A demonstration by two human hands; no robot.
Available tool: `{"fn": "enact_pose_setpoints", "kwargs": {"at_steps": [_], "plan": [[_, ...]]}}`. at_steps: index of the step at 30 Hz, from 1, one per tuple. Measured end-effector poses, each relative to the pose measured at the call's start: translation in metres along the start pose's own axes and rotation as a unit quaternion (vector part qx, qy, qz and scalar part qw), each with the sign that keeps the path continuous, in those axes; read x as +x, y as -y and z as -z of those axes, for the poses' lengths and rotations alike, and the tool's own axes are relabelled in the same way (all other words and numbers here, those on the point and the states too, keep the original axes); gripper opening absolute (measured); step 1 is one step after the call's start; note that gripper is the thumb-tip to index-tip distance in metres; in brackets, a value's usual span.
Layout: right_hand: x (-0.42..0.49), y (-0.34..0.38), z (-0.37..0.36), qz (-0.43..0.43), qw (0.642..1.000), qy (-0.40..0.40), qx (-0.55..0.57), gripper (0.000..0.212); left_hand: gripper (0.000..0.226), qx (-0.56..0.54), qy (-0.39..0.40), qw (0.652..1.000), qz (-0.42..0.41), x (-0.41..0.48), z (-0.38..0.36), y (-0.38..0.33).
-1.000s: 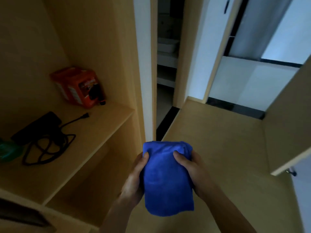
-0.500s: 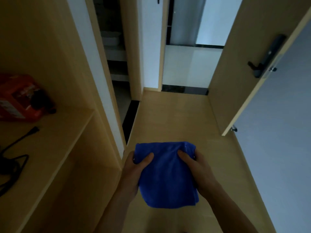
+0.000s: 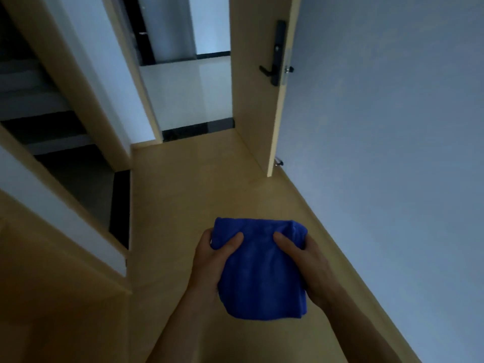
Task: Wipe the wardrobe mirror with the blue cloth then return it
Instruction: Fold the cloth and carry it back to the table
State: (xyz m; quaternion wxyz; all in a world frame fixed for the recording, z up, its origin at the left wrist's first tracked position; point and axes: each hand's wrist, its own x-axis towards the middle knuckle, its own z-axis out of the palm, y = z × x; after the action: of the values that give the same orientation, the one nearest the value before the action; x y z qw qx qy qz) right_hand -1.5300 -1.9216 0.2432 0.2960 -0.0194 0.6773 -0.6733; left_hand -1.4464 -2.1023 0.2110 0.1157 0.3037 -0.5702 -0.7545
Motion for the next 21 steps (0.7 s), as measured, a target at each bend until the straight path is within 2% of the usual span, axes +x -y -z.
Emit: {"fn": "enact_pose_setpoints", "kwargs": {"at_steps": [5, 8, 11, 16, 18, 21], "plan": [[-0.031, 0.000, 0.111, -0.019, 0.992, -0.123, -0.035, 0.009, 0.047, 0.071, 0.098, 0.993, -0.014, -0.013, -0.113, 0.015], [-0.058, -0.006, 0.171, 0.017, 0.983, -0.183, -0.015, 0.007, 0.035, 0.124, 0.147, 0.981, -0.035, -0.023, -0.171, 0.028], [-0.086, -0.015, 0.222, 0.020, 0.972, -0.231, 0.043, 0.021, 0.032, 0.163, 0.201, 0.965, -0.046, -0.034, -0.224, 0.040], [-0.133, -0.024, 0.288, 0.011, 0.943, -0.328, 0.062, 0.032, 0.013, 0.201, 0.286, 0.934, -0.073, -0.060, -0.307, 0.063], [-0.151, -0.028, 0.309, 0.010, 0.924, -0.377, 0.059, 0.038, 0.018, 0.213, 0.327, 0.918, -0.075, -0.072, -0.337, 0.071], [-0.180, -0.036, 0.333, 0.014, 0.893, -0.444, 0.071, 0.045, 0.037, 0.228, 0.381, 0.895, -0.053, -0.090, -0.380, 0.086]]}}
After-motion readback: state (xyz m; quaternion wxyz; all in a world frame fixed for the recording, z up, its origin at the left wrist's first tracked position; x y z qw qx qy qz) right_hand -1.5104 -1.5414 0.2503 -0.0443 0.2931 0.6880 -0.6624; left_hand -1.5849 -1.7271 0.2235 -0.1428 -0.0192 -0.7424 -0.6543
